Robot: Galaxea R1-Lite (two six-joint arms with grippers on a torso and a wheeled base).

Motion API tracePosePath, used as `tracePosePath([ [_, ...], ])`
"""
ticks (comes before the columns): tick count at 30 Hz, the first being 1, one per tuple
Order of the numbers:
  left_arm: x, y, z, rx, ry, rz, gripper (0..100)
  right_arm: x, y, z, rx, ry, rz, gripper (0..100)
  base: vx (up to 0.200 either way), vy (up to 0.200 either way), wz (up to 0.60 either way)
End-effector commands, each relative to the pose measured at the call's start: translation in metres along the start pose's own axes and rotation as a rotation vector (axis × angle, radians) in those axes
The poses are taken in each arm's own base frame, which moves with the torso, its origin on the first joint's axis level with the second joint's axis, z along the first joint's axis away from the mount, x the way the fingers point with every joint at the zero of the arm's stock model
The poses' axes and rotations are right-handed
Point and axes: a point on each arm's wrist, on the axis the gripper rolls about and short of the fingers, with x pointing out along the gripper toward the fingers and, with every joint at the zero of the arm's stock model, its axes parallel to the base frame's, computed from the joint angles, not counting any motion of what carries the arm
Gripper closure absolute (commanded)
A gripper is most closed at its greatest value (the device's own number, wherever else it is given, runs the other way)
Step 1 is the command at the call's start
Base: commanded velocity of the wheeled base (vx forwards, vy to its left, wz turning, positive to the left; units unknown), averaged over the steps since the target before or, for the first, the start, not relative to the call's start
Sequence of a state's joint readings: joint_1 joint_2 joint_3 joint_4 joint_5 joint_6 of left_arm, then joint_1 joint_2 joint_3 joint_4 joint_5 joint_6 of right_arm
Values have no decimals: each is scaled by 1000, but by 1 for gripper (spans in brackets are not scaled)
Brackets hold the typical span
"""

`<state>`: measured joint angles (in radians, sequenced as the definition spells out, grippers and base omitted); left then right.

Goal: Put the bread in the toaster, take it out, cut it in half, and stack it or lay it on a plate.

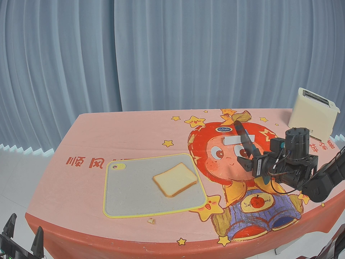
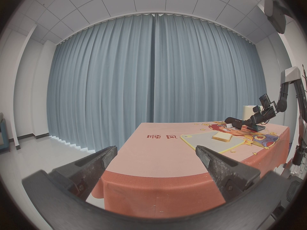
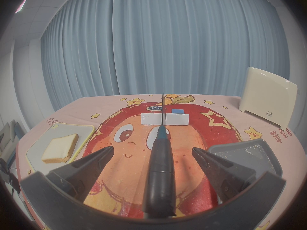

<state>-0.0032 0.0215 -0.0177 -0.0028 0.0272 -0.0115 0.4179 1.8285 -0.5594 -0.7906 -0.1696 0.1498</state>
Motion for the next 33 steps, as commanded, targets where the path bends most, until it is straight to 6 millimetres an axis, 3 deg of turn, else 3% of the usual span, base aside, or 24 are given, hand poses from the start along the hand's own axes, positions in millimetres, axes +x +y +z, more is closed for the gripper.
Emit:
tracePosePath([
  [1, 1, 0, -5, 0, 19, 1, 0, 1, 1, -2, -2, 6, 1, 0, 0, 0, 0],
  [11, 1, 0, -5, 0, 19, 1, 0, 2, 0, -2, -3, 8, -1, 0, 0, 0, 0],
  [12, 1, 0, -5, 0, 19, 1, 0, 2, 1, -2, -3, 6, 1, 100, 0, 0, 0],
  [33, 1, 0, -5, 0, 19, 1, 0, -2, 0, 3, 4, -20, 2, 100, 0, 0, 0],
])
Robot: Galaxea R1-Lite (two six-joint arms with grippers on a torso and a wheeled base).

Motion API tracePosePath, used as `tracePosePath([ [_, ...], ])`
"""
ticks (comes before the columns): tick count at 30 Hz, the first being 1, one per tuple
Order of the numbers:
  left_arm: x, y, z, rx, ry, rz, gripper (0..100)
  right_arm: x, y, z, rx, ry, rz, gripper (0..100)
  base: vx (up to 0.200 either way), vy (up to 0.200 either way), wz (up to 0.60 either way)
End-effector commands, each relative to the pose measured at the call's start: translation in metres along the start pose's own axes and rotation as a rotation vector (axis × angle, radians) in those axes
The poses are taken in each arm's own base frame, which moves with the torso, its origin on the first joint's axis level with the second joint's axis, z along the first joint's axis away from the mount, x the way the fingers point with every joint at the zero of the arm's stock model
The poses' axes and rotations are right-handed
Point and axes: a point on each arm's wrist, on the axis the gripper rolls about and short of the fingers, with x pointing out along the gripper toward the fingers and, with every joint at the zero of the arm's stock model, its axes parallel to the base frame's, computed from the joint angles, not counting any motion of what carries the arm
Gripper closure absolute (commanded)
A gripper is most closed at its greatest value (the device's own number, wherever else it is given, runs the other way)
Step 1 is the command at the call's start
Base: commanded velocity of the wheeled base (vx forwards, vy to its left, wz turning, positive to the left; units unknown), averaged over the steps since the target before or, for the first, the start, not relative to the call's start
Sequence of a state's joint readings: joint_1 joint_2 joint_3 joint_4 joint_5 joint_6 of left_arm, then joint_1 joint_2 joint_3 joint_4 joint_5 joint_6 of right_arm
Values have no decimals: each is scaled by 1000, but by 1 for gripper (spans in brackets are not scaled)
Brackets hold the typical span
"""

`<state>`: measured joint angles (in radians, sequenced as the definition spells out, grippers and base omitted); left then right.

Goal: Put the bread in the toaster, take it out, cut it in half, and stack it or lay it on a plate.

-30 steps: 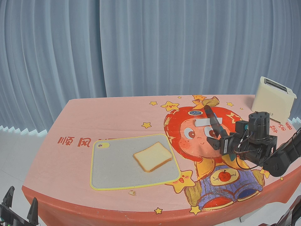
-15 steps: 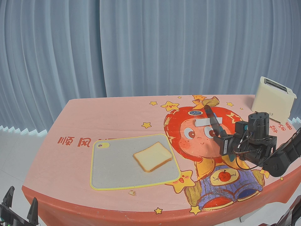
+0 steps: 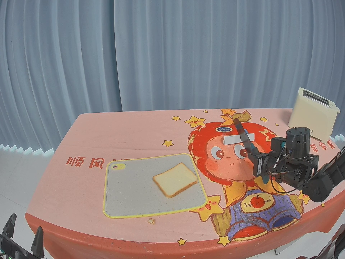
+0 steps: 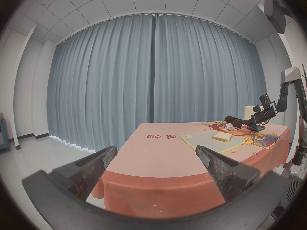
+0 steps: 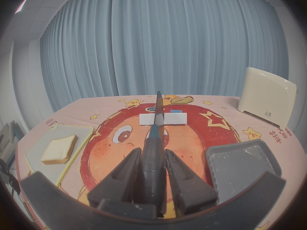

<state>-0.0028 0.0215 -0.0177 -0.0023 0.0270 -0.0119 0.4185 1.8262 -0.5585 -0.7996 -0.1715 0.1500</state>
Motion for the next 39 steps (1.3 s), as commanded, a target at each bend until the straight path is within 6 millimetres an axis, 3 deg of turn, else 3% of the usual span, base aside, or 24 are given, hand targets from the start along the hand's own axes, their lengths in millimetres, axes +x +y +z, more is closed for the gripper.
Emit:
tracePosePath([
  [1, 1, 0, -5, 0, 18, 1, 0, -2, 1, 3, 2, -12, 3, 100, 0, 0, 0],
  [12, 1, 0, -5, 0, 18, -1, 0, -27, 2, 25, 15, -116, 29, 100, 0, 0, 0],
  [21, 1, 0, -5, 0, 18, 1, 0, -49, 21, 31, -5, -160, 112, 100, 0, 0, 0],
  [39, 1, 0, -5, 0, 18, 1, 0, -69, 53, 14, -64, -134, 257, 100, 0, 0, 0],
])
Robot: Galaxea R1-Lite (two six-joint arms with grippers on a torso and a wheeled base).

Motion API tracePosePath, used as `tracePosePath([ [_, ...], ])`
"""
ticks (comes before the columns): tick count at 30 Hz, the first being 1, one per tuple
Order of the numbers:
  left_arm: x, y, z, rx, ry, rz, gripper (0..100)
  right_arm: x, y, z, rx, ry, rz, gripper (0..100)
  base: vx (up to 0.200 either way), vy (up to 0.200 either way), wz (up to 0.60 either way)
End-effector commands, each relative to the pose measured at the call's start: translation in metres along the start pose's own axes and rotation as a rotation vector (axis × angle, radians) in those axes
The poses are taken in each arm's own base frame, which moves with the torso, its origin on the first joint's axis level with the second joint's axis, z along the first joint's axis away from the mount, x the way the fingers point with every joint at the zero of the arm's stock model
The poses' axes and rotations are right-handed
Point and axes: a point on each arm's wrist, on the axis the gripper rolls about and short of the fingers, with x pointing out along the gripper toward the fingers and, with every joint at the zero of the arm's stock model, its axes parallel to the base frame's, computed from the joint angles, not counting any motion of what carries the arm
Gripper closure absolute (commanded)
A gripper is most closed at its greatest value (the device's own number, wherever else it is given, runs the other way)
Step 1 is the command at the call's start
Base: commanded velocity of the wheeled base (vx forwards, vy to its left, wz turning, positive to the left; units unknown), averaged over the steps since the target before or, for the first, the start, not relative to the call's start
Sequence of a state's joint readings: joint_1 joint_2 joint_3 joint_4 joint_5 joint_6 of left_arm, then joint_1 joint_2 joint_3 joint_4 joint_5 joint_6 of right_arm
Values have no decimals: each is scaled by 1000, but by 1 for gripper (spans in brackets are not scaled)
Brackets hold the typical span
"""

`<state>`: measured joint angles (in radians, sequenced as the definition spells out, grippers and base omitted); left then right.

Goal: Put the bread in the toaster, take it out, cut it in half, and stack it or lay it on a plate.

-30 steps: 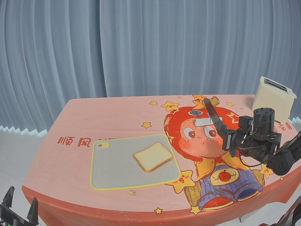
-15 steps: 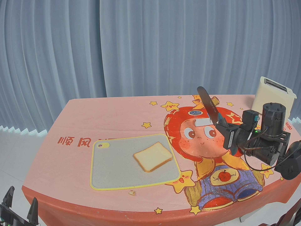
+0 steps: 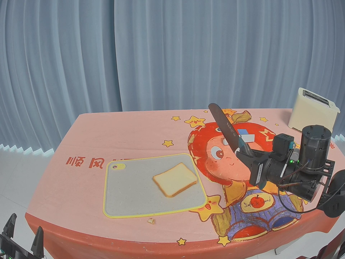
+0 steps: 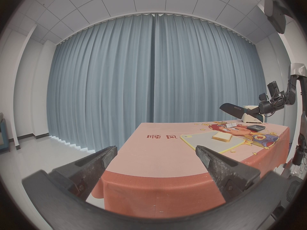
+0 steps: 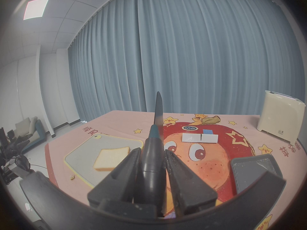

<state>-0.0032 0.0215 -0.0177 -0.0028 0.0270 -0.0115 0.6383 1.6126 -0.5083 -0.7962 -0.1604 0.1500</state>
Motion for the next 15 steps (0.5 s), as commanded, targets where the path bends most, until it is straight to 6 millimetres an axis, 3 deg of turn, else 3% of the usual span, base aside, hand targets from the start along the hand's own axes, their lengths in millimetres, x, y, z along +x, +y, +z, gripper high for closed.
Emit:
tracePosePath([
  [1, 1, 0, -5, 0, 20, 1, 0, -3, 6, -3, -7, 7, 25, 100, 0, 0, 0],
  [15, 1, 0, -5, 0, 19, 1, 0, -6, 15, -12, -24, 39, 64, 100, 0, 0, 0],
])
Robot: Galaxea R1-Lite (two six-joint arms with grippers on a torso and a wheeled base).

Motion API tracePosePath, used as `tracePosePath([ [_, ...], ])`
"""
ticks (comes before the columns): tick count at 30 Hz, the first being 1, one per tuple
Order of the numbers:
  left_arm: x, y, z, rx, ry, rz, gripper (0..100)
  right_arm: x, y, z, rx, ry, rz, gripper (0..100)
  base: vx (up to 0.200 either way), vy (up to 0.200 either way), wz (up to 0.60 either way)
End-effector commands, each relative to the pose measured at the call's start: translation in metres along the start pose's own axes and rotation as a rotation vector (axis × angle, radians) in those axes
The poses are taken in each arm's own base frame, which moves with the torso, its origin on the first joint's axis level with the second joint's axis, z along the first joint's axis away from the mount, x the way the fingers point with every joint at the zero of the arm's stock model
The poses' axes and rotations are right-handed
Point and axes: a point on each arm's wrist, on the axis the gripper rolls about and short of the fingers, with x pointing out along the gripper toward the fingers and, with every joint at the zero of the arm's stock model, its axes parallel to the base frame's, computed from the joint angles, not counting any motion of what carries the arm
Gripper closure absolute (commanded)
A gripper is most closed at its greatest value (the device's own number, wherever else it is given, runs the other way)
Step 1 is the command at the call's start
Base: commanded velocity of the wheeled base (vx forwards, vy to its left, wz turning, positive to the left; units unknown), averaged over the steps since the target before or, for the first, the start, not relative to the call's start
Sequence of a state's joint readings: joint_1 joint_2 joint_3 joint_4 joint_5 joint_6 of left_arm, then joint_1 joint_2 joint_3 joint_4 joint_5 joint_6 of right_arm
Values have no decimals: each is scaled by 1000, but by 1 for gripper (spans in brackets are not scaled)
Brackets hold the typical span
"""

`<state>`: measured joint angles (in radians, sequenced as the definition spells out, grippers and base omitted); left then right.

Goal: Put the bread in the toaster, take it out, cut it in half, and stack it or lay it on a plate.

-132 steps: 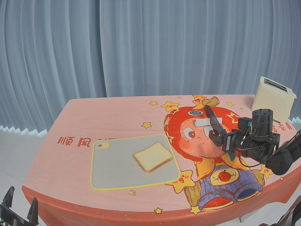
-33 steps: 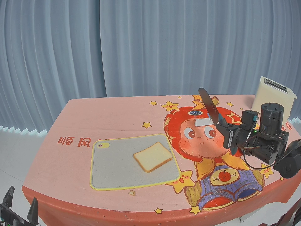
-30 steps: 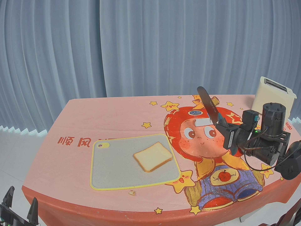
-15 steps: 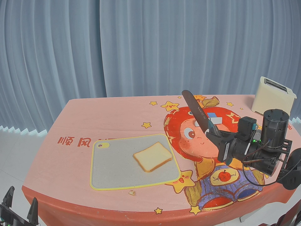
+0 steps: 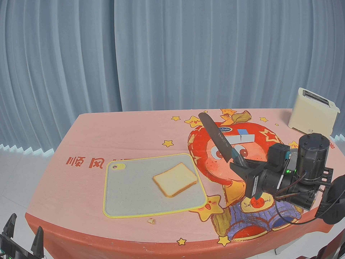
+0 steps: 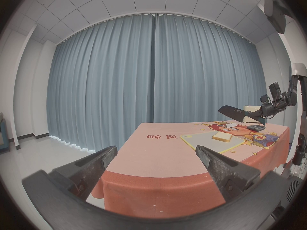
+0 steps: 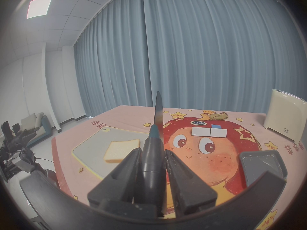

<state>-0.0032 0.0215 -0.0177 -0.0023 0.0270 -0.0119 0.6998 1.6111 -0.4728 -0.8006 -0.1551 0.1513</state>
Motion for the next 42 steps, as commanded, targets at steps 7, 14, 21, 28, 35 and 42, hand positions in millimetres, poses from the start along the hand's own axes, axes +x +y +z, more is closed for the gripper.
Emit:
tracePosePath([
  [7, 1, 0, -5, 0, 18, 1, 0, -2, 4, -1, -5, 2, 19, 100, 0, 0, 0],
  [14, 1, 0, -5, 0, 18, 1, 0, -2, 6, -4, -9, 12, 28, 100, 0, 0, 0],
  [21, 1, 0, -5, 2, 18, 1, 0, -2, 6, -3, -9, 9, 29, 100, 0, 0, 0],
  [28, 1, 0, -5, -3, 20, 3, 100, -2, 9, -5, -15, 14, 37, 100, 0, 0, 0],
  [35, 1, 0, -5, 0, 18, 1, 100, -3, 11, -3, -18, 6, 46, 100, 0, 0, 0],
  [42, 2, 0, -5, 0, 20, -1, 100, -2, 16, 23, -5, -70, 69, 100, 0, 0, 0],
])
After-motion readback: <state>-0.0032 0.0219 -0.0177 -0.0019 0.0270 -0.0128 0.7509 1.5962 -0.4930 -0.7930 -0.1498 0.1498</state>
